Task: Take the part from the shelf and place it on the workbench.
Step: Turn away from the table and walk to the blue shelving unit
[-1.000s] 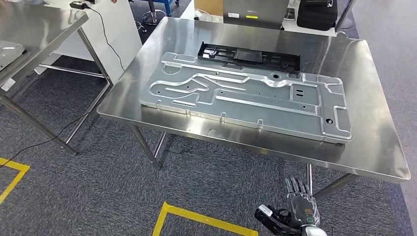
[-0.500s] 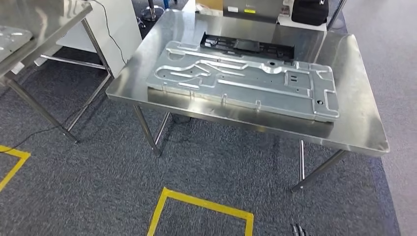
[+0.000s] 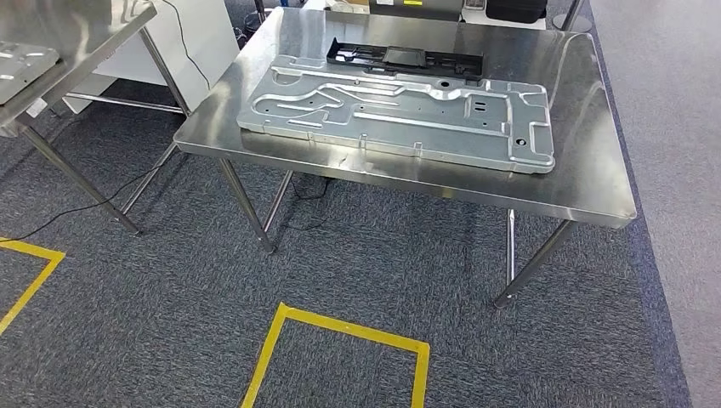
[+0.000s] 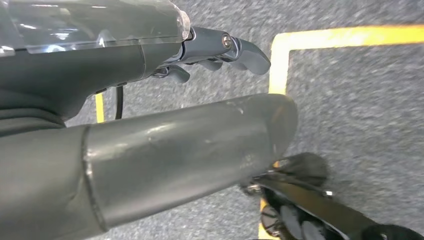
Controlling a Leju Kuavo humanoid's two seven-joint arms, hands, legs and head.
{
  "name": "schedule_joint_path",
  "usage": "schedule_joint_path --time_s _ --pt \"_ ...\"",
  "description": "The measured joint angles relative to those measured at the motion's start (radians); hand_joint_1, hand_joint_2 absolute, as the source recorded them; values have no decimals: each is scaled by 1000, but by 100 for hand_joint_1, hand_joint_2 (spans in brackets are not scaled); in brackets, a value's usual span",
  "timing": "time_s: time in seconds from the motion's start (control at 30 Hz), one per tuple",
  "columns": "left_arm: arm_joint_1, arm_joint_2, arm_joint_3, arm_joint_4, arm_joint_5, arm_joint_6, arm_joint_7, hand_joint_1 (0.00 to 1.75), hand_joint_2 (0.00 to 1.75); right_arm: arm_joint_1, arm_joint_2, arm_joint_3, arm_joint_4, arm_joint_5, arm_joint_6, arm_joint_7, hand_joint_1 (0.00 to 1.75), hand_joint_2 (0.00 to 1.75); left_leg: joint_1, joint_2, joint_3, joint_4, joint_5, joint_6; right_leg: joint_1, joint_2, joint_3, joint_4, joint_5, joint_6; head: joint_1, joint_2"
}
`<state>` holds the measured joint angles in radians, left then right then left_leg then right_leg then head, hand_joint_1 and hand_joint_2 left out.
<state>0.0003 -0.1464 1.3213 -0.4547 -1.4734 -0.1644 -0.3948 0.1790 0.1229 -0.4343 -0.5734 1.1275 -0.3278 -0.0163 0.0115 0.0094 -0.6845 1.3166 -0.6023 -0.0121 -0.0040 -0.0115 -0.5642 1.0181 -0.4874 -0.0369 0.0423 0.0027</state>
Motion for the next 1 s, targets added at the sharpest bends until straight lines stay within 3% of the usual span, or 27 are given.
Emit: schedule_joint_path --time_s 0.03,0.1,0.17,0.2,0.23,0.27,0.3,0.37,0.43,0.47,0.5,0.53,0.6,0.67,0.7,0.8,0.87,0.93,0.97,1.0 --pt "0 0 0 0 -1 0 0 0 0 -1 2 -8 5 -3 14 5 0 0 -2 0 33 -18 26 7 4 0 -19 3 12 -1 0 0" --pt "-3 1 1 0 -6 4 -1 0 0 -2 15 -30 7 -7 72 28 0 0 -11 -3 149 -152 62 31 12 1 -46 7 33 0 0 0" --pt "-9 2 3 0 -17 13 -2 0 0 4 38 -73 -8 -1 171 61 0 0 -21 -4 254 -306 47 50 16 -1 -60 6 54 5 0 0" --pt "-11 3 6 -1 -22 19 -3 0 0 8 52 -102 -23 7 225 75 0 0 -26 -4 277 -349 36 55 16 -4 -64 4 65 9 0 0" --pt "-12 4 9 0 -27 24 -3 0 0 13 66 -134 -41 18 274 84 0 0 -27 -4 279 -369 38 57 15 -7 -68 1 77 14 0 0" --pt "-12 4 14 1 -31 29 -3 0 0 18 82 -167 -59 32 315 91 0 0 -25 -4 273 -376 49 59 13 -7 -71 0 81 19 0 0" --pt "-11 4 19 3 -34 32 -3 0 0 23 98 -198 -78 45 344 96 0 0 -23 -3 265 -381 62 65 12 -5 -76 7 67 24 0 0" --pt "-12 4 25 10 -37 37 -3 0 0 28 132 -257 -110 65 371 108 0 0 -18 -3 243 -387 90 73 9 4 -96 75 -18 31 0 0" --pt "-13 5 27 17 -38 40 -4 0 0 26 160 -296 -123 71 359 120 0 0 -19 -8 210 -381 111 75 5 8 -121 197 -114 36 0 0" --pt "-13 6 29 20 -39 41 -4 0 0 22 171 -308 -122 71 348 126 0 0 -19 -11 193 -376 121 73 3 8 -124 249 -129 39 0 0" --pt "-14 7 30 25 -40 42 -5 0 0 19 178 -315 -121 71 339 129 0 0 -18 -16 175 -369 132 71 0 8 -116 276 -120 41 0 0" --pt "-15 7 31 29 -41 44 -5 0 0 16 185 -321 -120 70 333 131 0 0 -18 -22 155 -360 140 67 -2 10 -91 269 -92 42 0 0" --pt "-19 8 32 36 -44 51 -6 0 0 12 194 -333 -119 70 328 132 0 0 -16 -39 119 -341 152 58 -6 34 5 161 -46 41 0 0" --pt "-24 8 32 42 -46 64 -7 0 0 13 200 -344 -119 71 330 131 0 0 -16 -57 94 -321 161 48 -9 73 101 19 -64 35 0 0" --pt "-25 8 32 45 -46 71 -7 0 0 13 204 -349 -119 72 335 131 0 0 -17 -66 86 -315 167 42 -8 83 124 -20 -80 32 0 0" --pt "-25 9 33 54 -49 87 -6 0 0 12 214 -363 -119 73 353 133 0 0 -14 -83 70 -306 176 24 -8 54 128 -43 -80 15 0 0" --pt "-25 12 33 60 -52 93 -4 0 0 13 219 -367 -121 77 361 136 0 0 -11 -56 43 -244 126 11 -11 26 120 -46 -70 3 -1 0" --pt "-28 13 33 67 -55 97 -3 0 0 13 221 -375 -121 83 365 140 0 0 -6 -25 -4 -112 47 -3 -9 -3 111 -45 -64 -1 -1 0" --pt "-28 14 33 71 -55 99 -3 0 0 13 222 -381 -121 87 367 141 0 0 -3 -19 -22 -53 24 -8 -8 -18 107 -44 -62 -1 -1 0" --pt "-28 14 33 75 -56 102 -3 0 0 13 222 -386 -121 91 369 142 0 0 0 -15 -22 -28 23 -11 -7 -32 103 -42 -61 0 -1 0"
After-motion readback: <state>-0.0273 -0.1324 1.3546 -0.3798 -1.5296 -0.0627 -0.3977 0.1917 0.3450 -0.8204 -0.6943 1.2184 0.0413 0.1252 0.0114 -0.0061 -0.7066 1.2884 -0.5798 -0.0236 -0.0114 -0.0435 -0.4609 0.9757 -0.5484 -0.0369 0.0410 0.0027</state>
